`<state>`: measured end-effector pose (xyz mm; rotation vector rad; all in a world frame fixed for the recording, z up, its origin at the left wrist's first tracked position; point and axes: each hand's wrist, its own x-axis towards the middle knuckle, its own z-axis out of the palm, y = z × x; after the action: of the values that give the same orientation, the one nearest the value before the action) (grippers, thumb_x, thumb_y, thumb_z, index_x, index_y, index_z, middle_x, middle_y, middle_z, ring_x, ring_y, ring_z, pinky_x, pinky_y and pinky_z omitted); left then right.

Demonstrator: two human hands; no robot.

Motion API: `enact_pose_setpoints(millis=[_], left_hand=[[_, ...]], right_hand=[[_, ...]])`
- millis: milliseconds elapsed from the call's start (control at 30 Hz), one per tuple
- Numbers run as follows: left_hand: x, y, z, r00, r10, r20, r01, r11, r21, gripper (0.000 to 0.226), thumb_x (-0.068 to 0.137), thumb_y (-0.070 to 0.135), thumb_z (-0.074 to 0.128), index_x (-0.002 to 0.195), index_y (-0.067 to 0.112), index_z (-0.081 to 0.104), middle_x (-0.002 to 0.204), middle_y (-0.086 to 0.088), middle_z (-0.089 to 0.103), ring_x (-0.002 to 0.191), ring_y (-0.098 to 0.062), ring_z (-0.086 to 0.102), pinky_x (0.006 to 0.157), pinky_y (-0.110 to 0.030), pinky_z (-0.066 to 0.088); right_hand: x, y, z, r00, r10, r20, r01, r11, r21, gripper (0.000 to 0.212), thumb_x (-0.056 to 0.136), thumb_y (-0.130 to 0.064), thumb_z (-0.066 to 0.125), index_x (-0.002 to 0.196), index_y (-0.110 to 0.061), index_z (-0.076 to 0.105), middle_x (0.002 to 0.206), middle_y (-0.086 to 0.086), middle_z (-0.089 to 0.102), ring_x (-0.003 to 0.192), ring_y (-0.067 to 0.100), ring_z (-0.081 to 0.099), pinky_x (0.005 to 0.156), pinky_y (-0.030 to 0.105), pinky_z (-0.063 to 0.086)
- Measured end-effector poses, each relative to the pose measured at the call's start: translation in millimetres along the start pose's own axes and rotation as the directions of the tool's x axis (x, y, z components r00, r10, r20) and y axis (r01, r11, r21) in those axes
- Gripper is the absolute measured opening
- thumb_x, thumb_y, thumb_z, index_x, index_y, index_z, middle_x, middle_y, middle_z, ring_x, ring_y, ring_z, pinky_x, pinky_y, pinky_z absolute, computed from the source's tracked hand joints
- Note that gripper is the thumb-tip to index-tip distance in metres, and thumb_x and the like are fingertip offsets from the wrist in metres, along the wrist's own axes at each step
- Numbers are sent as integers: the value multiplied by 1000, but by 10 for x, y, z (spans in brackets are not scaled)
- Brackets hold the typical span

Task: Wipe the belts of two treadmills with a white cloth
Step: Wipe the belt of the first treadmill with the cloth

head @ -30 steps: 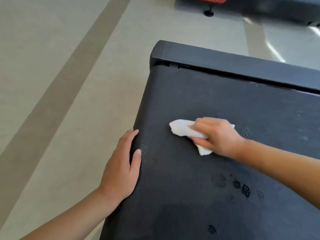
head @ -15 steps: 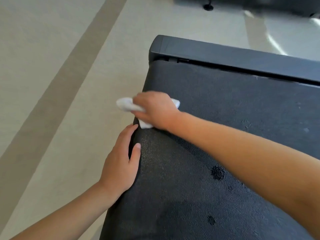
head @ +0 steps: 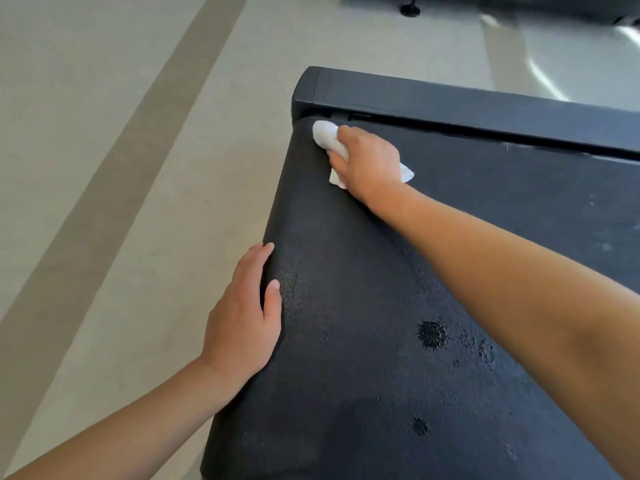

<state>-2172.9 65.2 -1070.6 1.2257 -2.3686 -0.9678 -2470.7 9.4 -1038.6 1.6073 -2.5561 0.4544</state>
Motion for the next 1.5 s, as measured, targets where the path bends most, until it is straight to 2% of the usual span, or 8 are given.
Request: enact_pose_setpoints(millis=[367,600,700,967,1067,1233,1400,1500], left_hand=[[13,-132,17,1000,-9,-14,6,979,-202,46,108,21,48,152,33,43,154,18,45,141,-3,44,119,-37,38],[17,-103,28,999,24,-23,-28,982,-188,44,109,20,47,151,32,49,155,18,45,145,-1,40,123,-38,36],[52,-133,-47,999,45,5,-43,975,-218,46,103,30,48,148,34,53,152,19,47,142,-2,45,120,-36,40],[208,-289,-324,980,154,128,-148,988,-54,44,109,20,52,151,35,55,155,18,47,143,2,43,111,-31,45],[208,-316,-325,972,176,155,-174,984,-24,44,111,26,49,154,36,51,158,15,44,145,2,39,114,-34,43],[230,-341,-395,966,175,189,-176,984,-10,44,111,33,48,154,42,49,159,19,43,147,3,37,117,-36,42],[247,-354,-389,963,191,193,-191,981,-18,44,110,32,51,153,41,51,159,18,44,145,2,40,113,-33,44],[264,-353,-393,955,222,198,-246,963,105,45,110,39,46,155,38,49,160,13,46,147,-7,42,118,-34,38]], right_hand=[[-2150,67,-494,662,-733,153,665,669,333,31,98,-38,54,100,-10,69,86,4,56,74,24,48,63,35,38],[-916,463,-293,999,-36,-9,37,998,44,27,96,-40,55,90,-14,53,86,-2,57,81,29,59,62,37,39],[-1172,8,-298,987,-157,20,155,983,101,22,94,-35,59,87,-15,54,82,-1,56,75,29,59,57,36,40],[-2969,-824,-474,368,-891,267,808,448,383,6,95,-26,49,98,-21,51,89,-5,47,71,19,40,58,33,28],[-2267,-658,-392,573,-810,125,745,578,334,24,96,-36,53,97,-15,65,88,2,58,76,24,54,61,37,44],[-916,-32,-332,990,-114,78,113,994,14,31,97,-43,49,88,-15,56,83,-6,58,81,26,61,63,34,37],[-1709,-565,-332,934,-295,203,277,954,114,16,90,-34,54,89,-19,58,86,0,62,87,30,64,68,37,46],[-2702,-871,-573,583,-751,308,632,658,408,20,91,-37,57,97,-19,64,89,1,59,76,24,55,61,36,40]])
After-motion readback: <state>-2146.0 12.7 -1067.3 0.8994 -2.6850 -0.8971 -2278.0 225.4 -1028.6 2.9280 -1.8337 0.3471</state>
